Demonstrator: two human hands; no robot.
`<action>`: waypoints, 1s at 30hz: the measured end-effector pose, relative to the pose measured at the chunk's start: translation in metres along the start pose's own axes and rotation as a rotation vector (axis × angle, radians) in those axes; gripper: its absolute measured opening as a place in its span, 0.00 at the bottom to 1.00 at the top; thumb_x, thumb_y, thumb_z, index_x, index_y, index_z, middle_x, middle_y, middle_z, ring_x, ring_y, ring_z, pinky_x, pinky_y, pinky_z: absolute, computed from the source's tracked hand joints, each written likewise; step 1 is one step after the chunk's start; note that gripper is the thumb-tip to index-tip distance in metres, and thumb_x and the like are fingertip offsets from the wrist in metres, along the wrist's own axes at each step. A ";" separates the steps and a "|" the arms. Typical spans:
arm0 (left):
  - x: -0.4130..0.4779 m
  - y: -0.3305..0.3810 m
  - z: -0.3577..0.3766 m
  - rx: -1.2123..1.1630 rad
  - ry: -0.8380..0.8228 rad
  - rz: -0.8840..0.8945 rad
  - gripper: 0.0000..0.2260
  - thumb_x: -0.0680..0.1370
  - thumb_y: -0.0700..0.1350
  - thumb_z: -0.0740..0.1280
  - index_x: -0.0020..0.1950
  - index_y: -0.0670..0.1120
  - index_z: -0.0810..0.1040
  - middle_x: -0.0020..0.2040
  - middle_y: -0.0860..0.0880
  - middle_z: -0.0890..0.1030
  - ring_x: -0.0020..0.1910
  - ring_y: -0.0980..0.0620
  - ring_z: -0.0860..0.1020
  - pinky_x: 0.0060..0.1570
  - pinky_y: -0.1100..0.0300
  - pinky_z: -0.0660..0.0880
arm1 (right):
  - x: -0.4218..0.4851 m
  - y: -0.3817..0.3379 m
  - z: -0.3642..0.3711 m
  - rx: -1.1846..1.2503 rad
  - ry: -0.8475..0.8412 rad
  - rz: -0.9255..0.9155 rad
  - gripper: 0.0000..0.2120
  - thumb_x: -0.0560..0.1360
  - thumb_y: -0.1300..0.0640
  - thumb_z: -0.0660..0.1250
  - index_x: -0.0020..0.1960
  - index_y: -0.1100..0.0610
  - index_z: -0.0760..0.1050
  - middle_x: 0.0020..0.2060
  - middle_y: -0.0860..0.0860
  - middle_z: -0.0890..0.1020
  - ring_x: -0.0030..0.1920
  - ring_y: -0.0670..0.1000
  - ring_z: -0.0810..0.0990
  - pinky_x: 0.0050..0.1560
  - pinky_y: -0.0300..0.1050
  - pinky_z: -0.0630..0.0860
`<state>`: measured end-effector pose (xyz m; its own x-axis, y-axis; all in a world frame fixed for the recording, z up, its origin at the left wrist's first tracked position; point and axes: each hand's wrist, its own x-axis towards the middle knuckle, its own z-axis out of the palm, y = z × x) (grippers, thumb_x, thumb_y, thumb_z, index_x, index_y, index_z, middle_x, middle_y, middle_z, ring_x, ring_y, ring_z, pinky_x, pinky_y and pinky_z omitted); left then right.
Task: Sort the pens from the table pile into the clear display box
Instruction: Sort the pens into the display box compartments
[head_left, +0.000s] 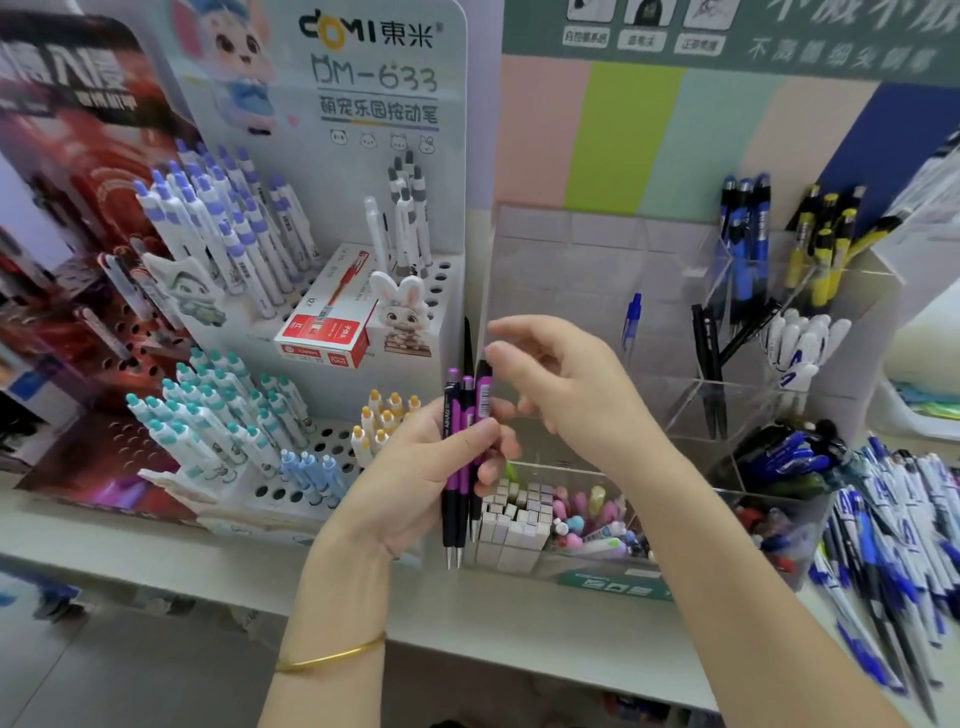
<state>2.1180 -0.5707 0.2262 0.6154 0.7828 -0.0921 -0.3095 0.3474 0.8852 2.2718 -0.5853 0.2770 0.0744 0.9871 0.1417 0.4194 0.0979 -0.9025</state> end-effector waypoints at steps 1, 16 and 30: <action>0.001 0.001 0.003 0.005 -0.034 -0.008 0.10 0.75 0.42 0.66 0.54 0.40 0.76 0.41 0.42 0.81 0.31 0.53 0.74 0.33 0.61 0.73 | 0.002 -0.002 0.000 -0.016 -0.028 -0.008 0.10 0.76 0.56 0.68 0.57 0.55 0.78 0.43 0.48 0.81 0.37 0.40 0.77 0.39 0.37 0.77; 0.045 0.046 0.038 0.112 -0.283 -0.009 0.07 0.77 0.39 0.61 0.53 0.38 0.72 0.36 0.44 0.78 0.28 0.54 0.72 0.29 0.63 0.70 | 0.032 -0.024 -0.049 0.194 -0.283 0.084 0.02 0.73 0.64 0.71 0.44 0.60 0.79 0.31 0.57 0.77 0.24 0.49 0.72 0.25 0.37 0.71; 0.079 0.074 0.044 0.238 0.074 -0.034 0.08 0.81 0.39 0.62 0.59 0.40 0.72 0.34 0.47 0.80 0.26 0.54 0.76 0.23 0.66 0.73 | 0.133 -0.068 -0.097 -0.460 0.340 -0.404 0.10 0.73 0.57 0.71 0.46 0.64 0.79 0.38 0.52 0.77 0.34 0.44 0.70 0.34 0.30 0.65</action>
<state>2.1754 -0.5053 0.3048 0.5651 0.8114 -0.1492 -0.1049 0.2501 0.9625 2.3405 -0.4727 0.3968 0.0800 0.7830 0.6168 0.8085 0.3110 -0.4996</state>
